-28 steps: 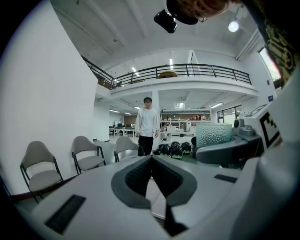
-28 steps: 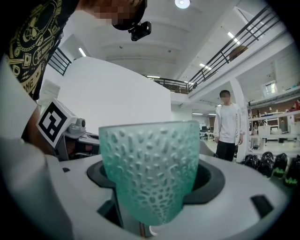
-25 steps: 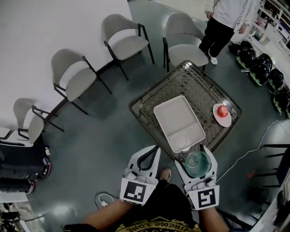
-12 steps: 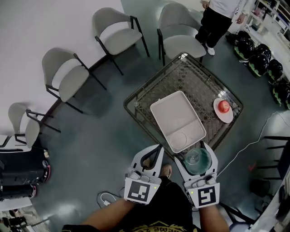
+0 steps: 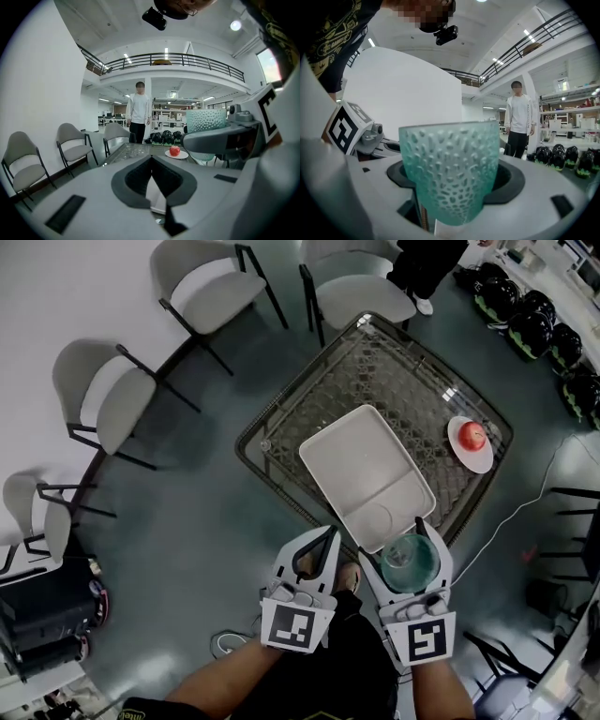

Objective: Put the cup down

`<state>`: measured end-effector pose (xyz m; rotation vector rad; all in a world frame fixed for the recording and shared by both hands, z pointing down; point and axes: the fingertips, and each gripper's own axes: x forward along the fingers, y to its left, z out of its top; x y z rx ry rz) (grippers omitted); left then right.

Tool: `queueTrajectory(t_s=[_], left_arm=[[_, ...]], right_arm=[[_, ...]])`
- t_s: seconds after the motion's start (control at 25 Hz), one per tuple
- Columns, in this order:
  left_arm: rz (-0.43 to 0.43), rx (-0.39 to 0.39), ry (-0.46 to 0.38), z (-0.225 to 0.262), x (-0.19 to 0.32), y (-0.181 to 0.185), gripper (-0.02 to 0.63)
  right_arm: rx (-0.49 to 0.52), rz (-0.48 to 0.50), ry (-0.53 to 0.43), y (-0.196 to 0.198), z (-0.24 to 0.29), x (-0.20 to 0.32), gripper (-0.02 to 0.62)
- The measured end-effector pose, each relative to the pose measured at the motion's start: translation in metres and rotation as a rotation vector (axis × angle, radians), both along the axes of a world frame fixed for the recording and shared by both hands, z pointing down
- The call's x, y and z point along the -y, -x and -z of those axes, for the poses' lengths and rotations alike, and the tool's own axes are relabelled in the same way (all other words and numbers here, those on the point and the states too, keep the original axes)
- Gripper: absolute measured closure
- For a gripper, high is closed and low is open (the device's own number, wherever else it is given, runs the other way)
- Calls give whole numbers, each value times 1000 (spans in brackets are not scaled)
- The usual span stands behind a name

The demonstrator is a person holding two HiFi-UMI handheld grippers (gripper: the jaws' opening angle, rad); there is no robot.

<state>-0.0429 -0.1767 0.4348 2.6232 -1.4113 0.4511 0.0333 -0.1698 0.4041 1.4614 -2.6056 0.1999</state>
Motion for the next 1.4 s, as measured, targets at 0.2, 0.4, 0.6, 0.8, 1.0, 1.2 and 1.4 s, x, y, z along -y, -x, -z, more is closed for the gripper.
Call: queueTrajectory(t_s=[0.2, 0.4, 0.6, 0.8, 1.0, 1.2, 1.4], left_arm=[[-20, 10, 32, -31, 13, 0, 600], [-34, 36, 42, -60, 20, 0, 600], [-34, 52, 62, -87, 24, -2, 600], [-35, 54, 68, -113, 29, -1, 600], [-36, 64, 61, -132, 36, 0, 600], [-48, 65, 67, -145, 40, -1, 600], [-61, 64, 62, -153, 44, -4, 600]], right_arm=[[-3, -35, 15, -2, -32, 16, 214], [7, -58, 11, -1, -62, 26, 213], [10, -72, 33, -4, -96, 29, 213], [16, -91, 27, -6, -121, 37, 213], [6, -93, 31, -5, -145, 39, 213], [3, -104, 39, -5, -162, 39, 213], [4, -116, 29, -4, -172, 41, 213]])
